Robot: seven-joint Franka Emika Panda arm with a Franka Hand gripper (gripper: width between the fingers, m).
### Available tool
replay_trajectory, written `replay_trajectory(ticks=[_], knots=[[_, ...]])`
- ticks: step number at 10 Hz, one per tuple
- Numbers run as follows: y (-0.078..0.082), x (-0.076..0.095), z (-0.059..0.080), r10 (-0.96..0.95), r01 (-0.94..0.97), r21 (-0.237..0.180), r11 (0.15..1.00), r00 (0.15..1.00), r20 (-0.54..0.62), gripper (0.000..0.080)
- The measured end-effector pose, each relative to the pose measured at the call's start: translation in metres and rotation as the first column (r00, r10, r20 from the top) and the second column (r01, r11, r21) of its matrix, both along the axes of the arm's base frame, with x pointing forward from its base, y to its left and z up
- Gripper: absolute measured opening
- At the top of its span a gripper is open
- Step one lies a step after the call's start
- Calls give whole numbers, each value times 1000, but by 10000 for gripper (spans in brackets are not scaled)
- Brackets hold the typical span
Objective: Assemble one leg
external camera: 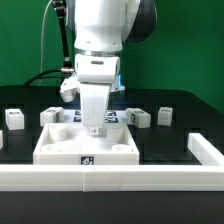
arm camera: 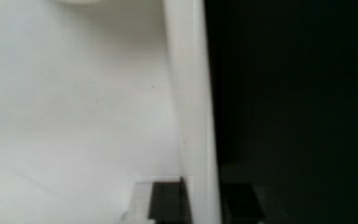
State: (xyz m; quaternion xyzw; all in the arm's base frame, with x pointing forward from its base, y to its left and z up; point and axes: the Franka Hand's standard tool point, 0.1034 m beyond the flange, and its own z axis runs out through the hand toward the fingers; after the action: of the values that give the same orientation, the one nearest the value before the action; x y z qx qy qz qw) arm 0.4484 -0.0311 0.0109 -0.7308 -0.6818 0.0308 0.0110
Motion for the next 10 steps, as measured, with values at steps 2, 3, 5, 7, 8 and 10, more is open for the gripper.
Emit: replay_trajectory(ticks=[2, 3, 5, 7, 8, 10], knots=[[0, 0, 0, 0, 0, 0, 1000, 1000, 1, 62], [0, 0, 0, 0, 0, 0, 1000, 1000, 1, 62], [0, 0, 0, 0, 0, 0, 1000, 1000, 1, 62], [10, 3, 1, 23, -23, 5, 1000, 1000, 5, 63], [23, 5, 0, 50, -50, 13, 999, 999, 6, 63], [58, 12, -1, 56, -57, 27, 998, 998, 17, 64]])
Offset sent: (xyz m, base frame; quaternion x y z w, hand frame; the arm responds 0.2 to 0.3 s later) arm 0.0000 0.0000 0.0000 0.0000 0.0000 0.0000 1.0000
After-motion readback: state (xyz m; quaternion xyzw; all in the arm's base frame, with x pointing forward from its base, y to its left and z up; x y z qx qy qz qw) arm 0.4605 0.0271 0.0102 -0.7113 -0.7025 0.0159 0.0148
